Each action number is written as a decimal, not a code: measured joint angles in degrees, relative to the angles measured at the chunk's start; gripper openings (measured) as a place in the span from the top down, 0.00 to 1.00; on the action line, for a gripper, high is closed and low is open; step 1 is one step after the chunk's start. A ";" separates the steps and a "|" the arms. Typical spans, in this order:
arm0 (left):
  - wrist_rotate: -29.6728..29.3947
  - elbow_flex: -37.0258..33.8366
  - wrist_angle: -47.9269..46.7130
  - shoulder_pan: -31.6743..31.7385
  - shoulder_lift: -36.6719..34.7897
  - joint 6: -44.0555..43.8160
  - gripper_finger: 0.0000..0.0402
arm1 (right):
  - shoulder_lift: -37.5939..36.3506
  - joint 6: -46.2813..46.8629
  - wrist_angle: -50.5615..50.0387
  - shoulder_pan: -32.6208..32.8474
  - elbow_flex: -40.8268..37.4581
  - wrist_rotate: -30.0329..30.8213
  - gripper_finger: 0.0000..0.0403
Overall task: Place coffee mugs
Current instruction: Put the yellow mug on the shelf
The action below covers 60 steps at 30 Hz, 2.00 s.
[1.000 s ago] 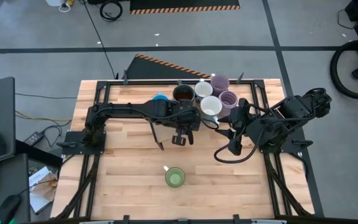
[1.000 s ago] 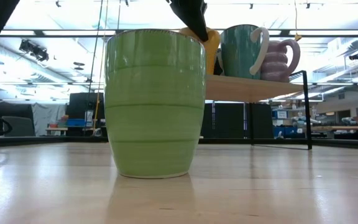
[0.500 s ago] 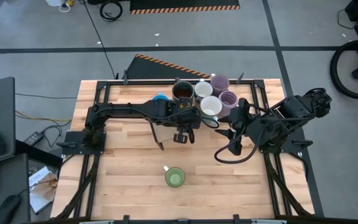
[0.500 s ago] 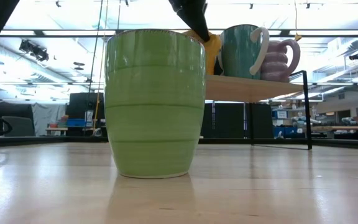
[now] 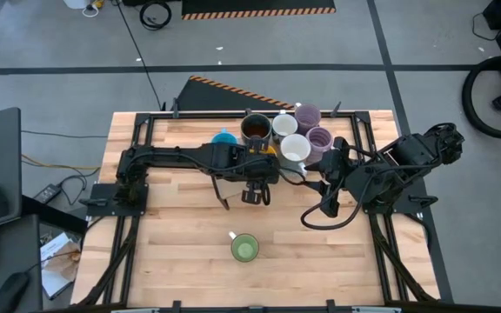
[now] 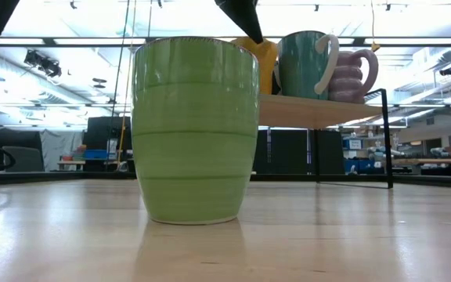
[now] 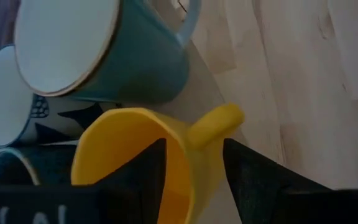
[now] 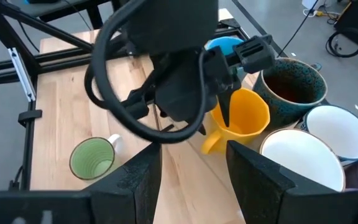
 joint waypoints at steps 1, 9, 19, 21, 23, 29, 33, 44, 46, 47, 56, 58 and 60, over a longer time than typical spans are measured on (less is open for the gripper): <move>-0.06 0.00 -0.04 0.02 -0.22 -0.01 0.59 | 0.00 -0.35 0.00 0.00 0.00 0.01 0.54; -0.03 1.84 -1.46 -0.20 -2.76 -1.48 0.59 | 0.00 -0.75 -0.06 0.00 0.00 0.21 0.54; 8.17 6.84 -15.46 2.60 -3.30 -6.77 0.59 | -0.02 -1.93 -0.67 -0.02 -0.02 0.24 0.54; 10.60 6.71 -17.34 2.86 -3.32 -8.15 0.59 | -0.02 -1.89 -0.52 -0.04 -0.02 0.26 0.54; 13.12 5.62 -17.07 2.80 -3.37 -9.57 0.59 | -0.02 -1.87 -0.50 -0.04 -0.02 0.24 0.54; 14.39 3.46 -17.35 0.91 -3.25 -11.79 0.59 | -0.02 -1.79 -0.36 0.00 -0.02 0.24 0.54; 14.36 1.34 -15.96 -0.02 -3.24 -12.34 0.59 | -0.02 -2.12 0.04 -0.01 -0.02 0.25 0.54; 14.10 -4.00 -11.80 -0.02 -3.17 -16.85 0.59 | -0.02 -2.39 0.47 0.00 -0.02 0.26 0.54; 13.12 -4.55 -11.22 -0.02 -3.17 -17.25 0.59 | -0.02 -2.54 0.45 -0.02 -0.02 0.26 0.54; 12.36 -4.73 -10.99 0.00 -3.17 -17.95 0.59 | -0.02 -2.54 0.46 -0.02 -0.02 0.26 0.54; 9.12 -4.76 -10.05 0.11 -3.17 -20.63 0.59 | 0.00 -2.61 0.45 -0.07 -0.02 0.46 0.54; 9.13 -4.76 -9.78 0.17 -3.17 -20.67 0.59 | 0.00 -2.70 0.45 -0.07 -0.02 0.52 0.54; 9.04 -4.76 -8.95 0.18 -3.17 -20.70 0.59 | 0.00 -2.70 0.45 -0.11 -0.02 0.86 0.54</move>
